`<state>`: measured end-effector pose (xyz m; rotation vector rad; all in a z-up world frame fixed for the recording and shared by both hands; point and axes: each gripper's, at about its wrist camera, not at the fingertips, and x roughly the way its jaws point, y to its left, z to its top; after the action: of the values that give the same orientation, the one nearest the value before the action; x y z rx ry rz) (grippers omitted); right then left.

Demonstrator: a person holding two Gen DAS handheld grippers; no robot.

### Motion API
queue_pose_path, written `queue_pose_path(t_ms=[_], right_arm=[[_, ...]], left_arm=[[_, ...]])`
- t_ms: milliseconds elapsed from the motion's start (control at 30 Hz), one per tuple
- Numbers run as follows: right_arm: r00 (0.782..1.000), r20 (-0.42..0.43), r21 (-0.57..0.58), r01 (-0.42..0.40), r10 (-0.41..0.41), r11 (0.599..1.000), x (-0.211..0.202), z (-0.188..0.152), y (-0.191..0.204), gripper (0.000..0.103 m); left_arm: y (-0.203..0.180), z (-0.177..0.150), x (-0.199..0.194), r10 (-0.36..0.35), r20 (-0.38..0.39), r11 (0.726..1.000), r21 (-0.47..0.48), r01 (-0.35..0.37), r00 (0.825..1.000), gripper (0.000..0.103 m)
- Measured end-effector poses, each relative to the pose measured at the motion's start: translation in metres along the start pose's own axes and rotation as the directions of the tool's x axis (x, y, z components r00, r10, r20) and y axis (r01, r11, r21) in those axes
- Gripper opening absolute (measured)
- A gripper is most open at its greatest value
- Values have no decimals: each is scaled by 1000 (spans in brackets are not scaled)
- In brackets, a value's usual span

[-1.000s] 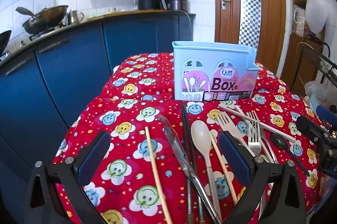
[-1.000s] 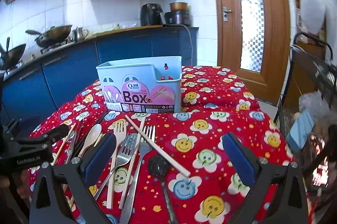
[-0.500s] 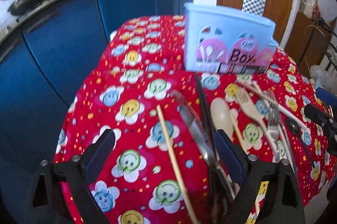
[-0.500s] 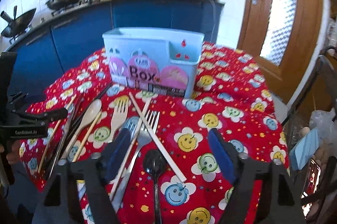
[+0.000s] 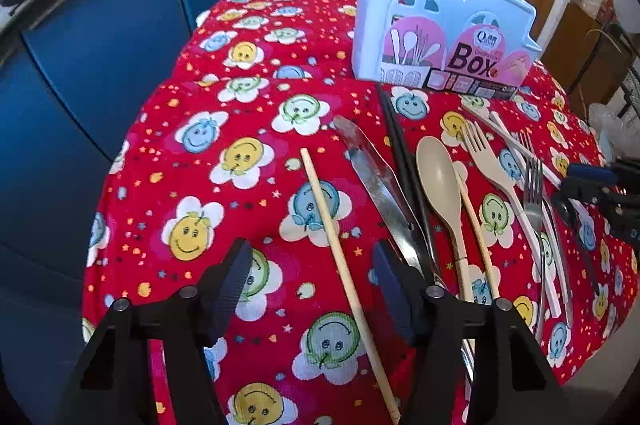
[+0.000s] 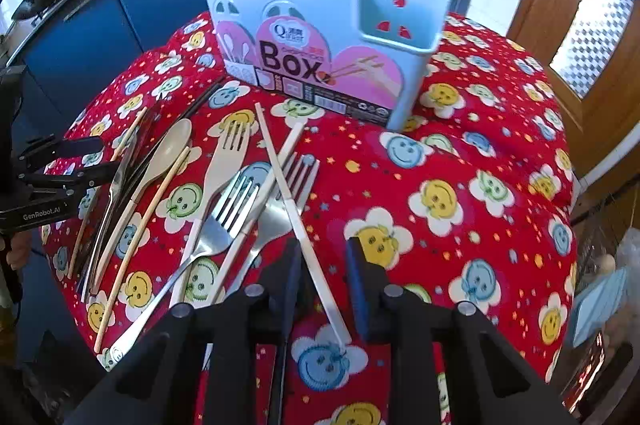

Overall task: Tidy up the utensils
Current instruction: 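Grasp the white chopstick with the right tool while the left tool approaches the wooden chopstick, then grasp the wooden chopstick with the left tool while the right tool lifts the white chopstick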

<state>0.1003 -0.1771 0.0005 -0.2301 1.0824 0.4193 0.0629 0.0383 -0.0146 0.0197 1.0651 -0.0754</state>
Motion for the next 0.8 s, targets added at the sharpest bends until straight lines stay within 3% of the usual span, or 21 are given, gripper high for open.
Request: queue_pose_path(t_ms=[233,333,400,500,800], right_arm=[[999,-46,-40,-21,19,999,15,19,15,22],[998,-57,-55,6,-9,998,18,25,18,10],[997,-70,-50,9,-12,999,18,25,17,9],[995,-91,-30,34,-36,999,14,20,8,8],[982,-185,36,44,-36,998,6,4,-17,8]], left_arm=[[3,9,3,-40,-35,999,-22,39,999,54],[4,12,4,-54,-44,998,-17,53,998,42],[6,13,4,-64,-43,998,-11,63,997,29],[10,13,4,-77,-44,997,-11,76,996,20],[2,12,4,-82,-104,996,25,85,991,17]])
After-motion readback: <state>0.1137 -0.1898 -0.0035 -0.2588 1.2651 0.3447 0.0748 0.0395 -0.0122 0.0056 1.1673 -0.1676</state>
